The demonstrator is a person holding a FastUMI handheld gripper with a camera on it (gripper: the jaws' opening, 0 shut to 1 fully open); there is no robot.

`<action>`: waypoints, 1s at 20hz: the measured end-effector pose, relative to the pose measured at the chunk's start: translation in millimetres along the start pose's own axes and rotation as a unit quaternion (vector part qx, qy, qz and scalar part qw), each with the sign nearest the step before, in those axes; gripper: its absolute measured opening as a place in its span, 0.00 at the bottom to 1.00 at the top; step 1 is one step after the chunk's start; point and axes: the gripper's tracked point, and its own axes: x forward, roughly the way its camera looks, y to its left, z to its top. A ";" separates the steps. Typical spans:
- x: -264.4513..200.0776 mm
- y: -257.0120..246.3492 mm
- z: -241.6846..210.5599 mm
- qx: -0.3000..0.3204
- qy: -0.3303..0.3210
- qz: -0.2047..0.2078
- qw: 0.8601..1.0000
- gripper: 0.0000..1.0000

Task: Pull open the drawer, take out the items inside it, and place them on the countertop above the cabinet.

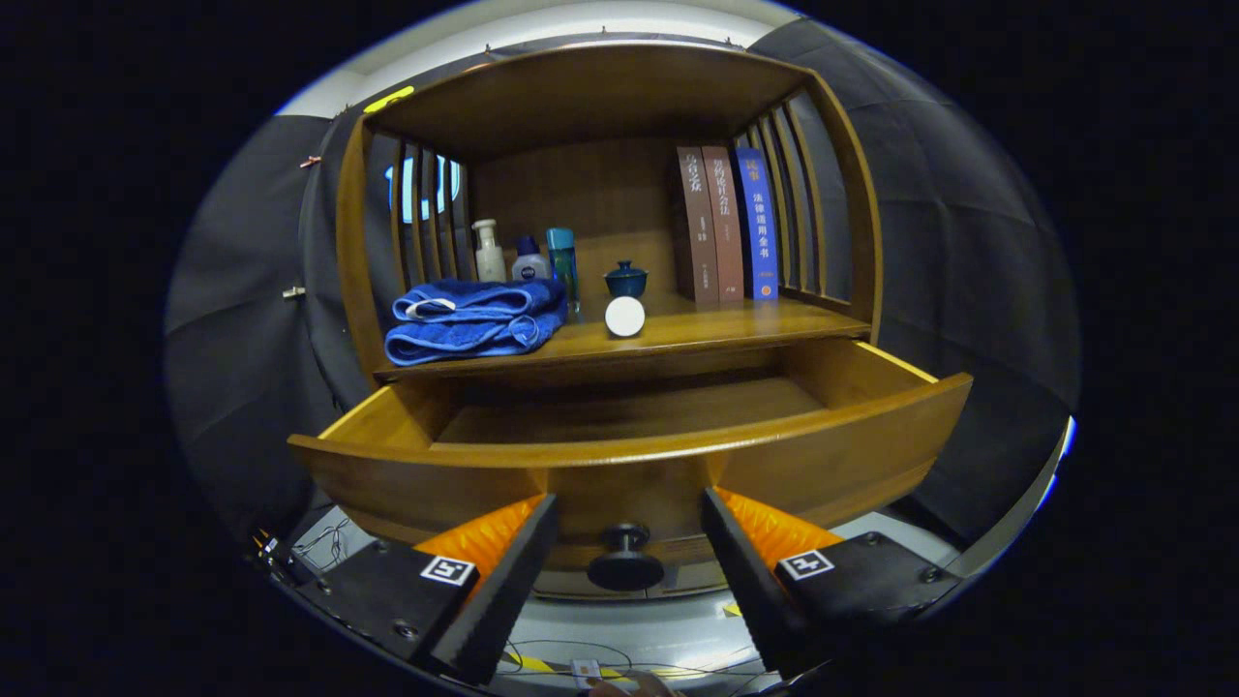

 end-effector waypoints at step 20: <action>110.4 4.5 30.2 -0.004 -0.002 -0.002 1.000 0.99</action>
